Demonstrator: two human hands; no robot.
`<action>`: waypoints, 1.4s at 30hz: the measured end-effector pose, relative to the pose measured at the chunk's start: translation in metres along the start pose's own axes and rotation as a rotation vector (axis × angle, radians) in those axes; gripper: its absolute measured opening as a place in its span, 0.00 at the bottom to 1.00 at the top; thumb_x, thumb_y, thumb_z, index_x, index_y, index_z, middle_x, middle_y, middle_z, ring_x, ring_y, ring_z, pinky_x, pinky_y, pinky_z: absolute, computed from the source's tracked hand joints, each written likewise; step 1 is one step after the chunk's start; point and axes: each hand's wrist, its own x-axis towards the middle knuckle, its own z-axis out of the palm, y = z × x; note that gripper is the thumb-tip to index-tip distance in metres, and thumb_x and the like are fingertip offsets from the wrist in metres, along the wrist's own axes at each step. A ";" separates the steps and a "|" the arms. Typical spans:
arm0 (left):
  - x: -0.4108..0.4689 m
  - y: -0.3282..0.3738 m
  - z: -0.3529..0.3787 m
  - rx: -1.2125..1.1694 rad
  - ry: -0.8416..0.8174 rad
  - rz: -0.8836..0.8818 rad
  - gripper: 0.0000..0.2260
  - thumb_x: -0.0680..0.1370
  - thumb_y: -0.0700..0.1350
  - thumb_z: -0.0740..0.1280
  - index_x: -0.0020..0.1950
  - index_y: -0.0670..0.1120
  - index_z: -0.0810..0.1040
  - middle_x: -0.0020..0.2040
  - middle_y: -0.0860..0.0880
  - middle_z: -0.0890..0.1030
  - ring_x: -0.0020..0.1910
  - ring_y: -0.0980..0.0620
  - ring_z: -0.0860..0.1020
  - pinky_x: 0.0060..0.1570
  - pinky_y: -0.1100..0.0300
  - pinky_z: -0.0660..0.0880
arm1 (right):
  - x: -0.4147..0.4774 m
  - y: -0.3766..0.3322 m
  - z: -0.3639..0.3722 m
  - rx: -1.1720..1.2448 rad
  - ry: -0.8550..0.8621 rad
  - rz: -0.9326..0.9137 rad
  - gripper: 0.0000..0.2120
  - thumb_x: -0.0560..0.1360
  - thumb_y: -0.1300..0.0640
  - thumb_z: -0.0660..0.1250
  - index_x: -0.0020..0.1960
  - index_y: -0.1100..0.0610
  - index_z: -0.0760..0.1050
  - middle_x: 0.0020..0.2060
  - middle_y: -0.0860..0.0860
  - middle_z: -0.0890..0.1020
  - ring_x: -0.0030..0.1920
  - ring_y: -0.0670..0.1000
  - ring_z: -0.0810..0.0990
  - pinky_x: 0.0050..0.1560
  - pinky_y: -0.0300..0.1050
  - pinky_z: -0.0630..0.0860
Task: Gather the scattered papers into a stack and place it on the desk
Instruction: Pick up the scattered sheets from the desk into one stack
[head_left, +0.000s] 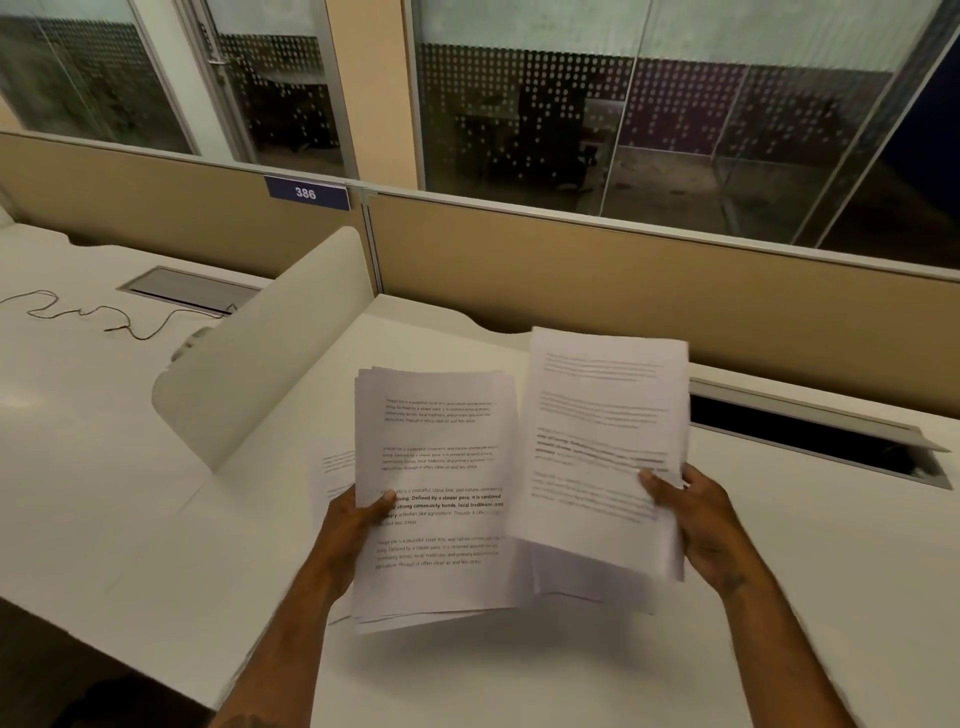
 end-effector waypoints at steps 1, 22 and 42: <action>0.001 0.001 0.001 -0.008 -0.011 -0.001 0.17 0.77 0.42 0.71 0.66 0.41 0.78 0.56 0.37 0.87 0.51 0.34 0.86 0.48 0.40 0.84 | -0.002 0.003 0.014 -0.018 -0.028 0.000 0.26 0.63 0.54 0.80 0.59 0.59 0.81 0.50 0.56 0.88 0.48 0.59 0.88 0.43 0.49 0.84; -0.004 -0.011 -0.039 0.024 0.006 0.018 0.20 0.73 0.50 0.74 0.64 0.47 0.80 0.54 0.41 0.88 0.49 0.38 0.87 0.47 0.40 0.85 | -0.017 0.092 0.070 -0.860 0.524 0.183 0.24 0.74 0.46 0.73 0.63 0.59 0.73 0.61 0.62 0.77 0.60 0.63 0.77 0.57 0.55 0.76; 0.001 0.000 -0.059 -0.024 0.098 0.034 0.11 0.79 0.44 0.70 0.61 0.45 0.81 0.50 0.43 0.89 0.44 0.41 0.88 0.38 0.48 0.86 | -0.038 -0.001 0.042 -1.161 0.678 -0.873 0.07 0.75 0.61 0.69 0.49 0.64 0.83 0.42 0.61 0.83 0.40 0.60 0.82 0.38 0.48 0.82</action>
